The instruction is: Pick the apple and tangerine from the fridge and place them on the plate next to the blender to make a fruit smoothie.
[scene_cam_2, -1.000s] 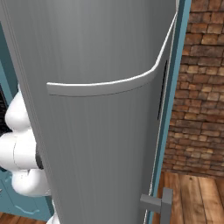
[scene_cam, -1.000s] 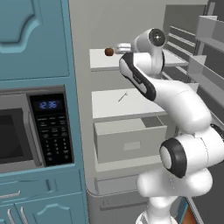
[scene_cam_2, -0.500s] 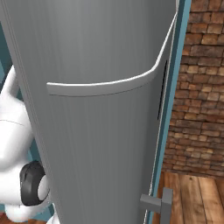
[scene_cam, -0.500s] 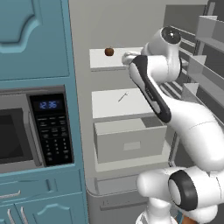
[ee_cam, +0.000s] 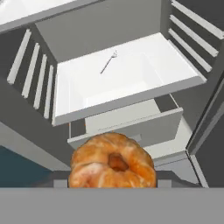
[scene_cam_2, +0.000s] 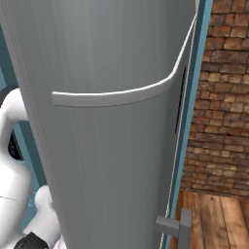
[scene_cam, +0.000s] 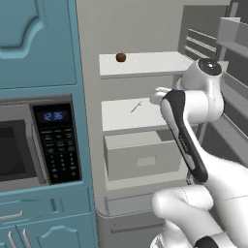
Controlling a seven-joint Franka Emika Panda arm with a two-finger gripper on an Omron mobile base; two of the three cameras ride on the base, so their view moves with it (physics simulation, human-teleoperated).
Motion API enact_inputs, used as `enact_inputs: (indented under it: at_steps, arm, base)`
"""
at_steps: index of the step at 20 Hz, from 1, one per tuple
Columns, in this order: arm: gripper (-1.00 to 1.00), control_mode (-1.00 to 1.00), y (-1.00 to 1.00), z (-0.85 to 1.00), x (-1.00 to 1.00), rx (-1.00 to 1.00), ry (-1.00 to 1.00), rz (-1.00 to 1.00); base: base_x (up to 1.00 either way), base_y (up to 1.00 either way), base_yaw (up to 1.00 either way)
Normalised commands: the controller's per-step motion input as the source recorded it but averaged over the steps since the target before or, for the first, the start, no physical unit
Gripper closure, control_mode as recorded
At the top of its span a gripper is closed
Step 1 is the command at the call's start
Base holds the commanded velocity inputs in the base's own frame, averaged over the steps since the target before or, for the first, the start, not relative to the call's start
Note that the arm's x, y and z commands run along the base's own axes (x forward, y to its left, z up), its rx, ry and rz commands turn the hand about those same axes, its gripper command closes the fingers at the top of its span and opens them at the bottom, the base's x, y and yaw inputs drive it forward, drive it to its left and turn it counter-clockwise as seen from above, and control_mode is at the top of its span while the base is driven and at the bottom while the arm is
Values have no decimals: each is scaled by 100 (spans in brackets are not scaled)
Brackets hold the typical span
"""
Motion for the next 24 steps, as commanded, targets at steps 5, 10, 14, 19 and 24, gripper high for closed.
enact_inputs:
  at_steps: [5,10,14,19,24]
  arm:
    - [100,-100,-8,-44,-43,0,0,-3]
    - [100,100,0,-1,-9,0,1,0]
    - [100,100,0,0,0,0,0,0]
    - [100,100,0,0,0,0,0,0]
    - [100,100,0,0,0,0,0,0]
  base:
    - [0,0,0]
    - [-38,0,4]
    - [-65,1,18]
    - [-62,25,45]
    - [-49,32,61]
